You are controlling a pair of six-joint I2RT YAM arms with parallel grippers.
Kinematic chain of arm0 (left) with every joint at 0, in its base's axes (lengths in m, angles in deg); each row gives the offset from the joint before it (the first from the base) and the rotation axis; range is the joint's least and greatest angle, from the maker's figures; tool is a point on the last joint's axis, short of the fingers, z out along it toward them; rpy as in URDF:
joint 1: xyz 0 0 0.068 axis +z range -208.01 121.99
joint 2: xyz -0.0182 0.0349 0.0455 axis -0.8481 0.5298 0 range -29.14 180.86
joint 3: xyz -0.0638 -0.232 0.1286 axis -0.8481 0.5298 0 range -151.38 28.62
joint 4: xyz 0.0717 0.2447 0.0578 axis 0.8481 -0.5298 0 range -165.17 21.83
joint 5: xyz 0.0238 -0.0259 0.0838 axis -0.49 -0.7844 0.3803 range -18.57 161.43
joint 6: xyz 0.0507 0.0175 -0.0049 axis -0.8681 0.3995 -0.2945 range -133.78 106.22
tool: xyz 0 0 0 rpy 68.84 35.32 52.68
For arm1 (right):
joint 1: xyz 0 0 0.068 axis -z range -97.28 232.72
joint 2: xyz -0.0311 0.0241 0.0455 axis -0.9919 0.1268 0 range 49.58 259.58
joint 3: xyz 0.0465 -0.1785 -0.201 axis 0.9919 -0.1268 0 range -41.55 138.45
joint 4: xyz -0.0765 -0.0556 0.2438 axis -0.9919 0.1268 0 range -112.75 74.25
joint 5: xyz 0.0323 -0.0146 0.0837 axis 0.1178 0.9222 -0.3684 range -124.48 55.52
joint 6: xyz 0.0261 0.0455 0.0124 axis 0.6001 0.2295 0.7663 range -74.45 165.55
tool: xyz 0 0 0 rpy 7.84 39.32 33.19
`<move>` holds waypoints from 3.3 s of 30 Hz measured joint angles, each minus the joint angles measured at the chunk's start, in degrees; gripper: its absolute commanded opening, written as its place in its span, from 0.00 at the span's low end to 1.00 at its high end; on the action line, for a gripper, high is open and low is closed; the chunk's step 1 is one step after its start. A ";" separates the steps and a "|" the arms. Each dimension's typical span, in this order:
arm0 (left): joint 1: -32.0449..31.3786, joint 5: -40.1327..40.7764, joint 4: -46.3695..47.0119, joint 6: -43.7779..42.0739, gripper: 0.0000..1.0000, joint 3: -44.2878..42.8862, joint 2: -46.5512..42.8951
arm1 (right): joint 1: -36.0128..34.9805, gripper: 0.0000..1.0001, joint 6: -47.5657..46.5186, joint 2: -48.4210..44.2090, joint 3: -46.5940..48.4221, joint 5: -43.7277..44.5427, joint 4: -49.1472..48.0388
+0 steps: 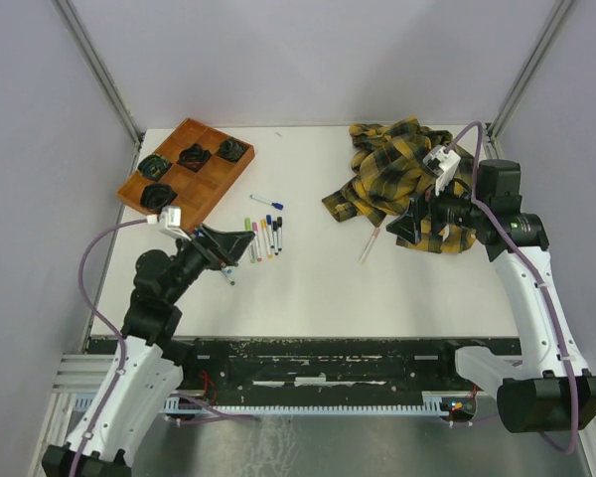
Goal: Open the pen caps
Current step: Pick up the pen from the center of the board.
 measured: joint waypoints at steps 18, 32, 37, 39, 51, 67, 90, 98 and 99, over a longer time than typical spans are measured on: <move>-39.19 30.12 3.56 -6.51 0.76 -21.57 54.82 | 0.00 0.99 -4.76 3.04 -2.29 10.08 1.53; -47.52 40.06 -10.10 -16.59 0.76 -56.61 86.20 | -0.02 0.99 1.79 3.98 -2.29 23.45 -0.83; -47.95 40.81 -13.81 -18.34 0.69 -62.79 92.74 | 0.00 0.99 4.74 4.44 -2.29 28.00 -1.79; -47.98 41.35 -15.19 -18.82 0.65 -64.50 94.55 | 0.00 0.99 5.42 4.50 -2.29 29.03 -2.32; -47.98 41.40 -19.26 -19.71 0.45 -70.29 99.78 | -0.02 0.99 6.88 4.81 -2.29 30.64 -3.43; -47.98 41.83 -20.37 -20.44 0.03 -71.23 100.76 | 0.00 0.99 7.89 4.81 -2.29 28.55 -3.45; -47.98 40.63 11.72 -16.06 0.03 -19.08 54.29 | -0.11 0.99 12.35 5.46 -5.73 -3.13 -7.61; -48.00 35.21 43.50 -10.01 0.03 6.05 39.19 | -4.76 0.98 27.43 5.92 -15.39 -16.79 -28.09; -48.00 34.95 46.10 -9.70 0.03 7.30 38.64 | -6.12 0.99 32.11 5.92 -18.49 -17.31 -34.91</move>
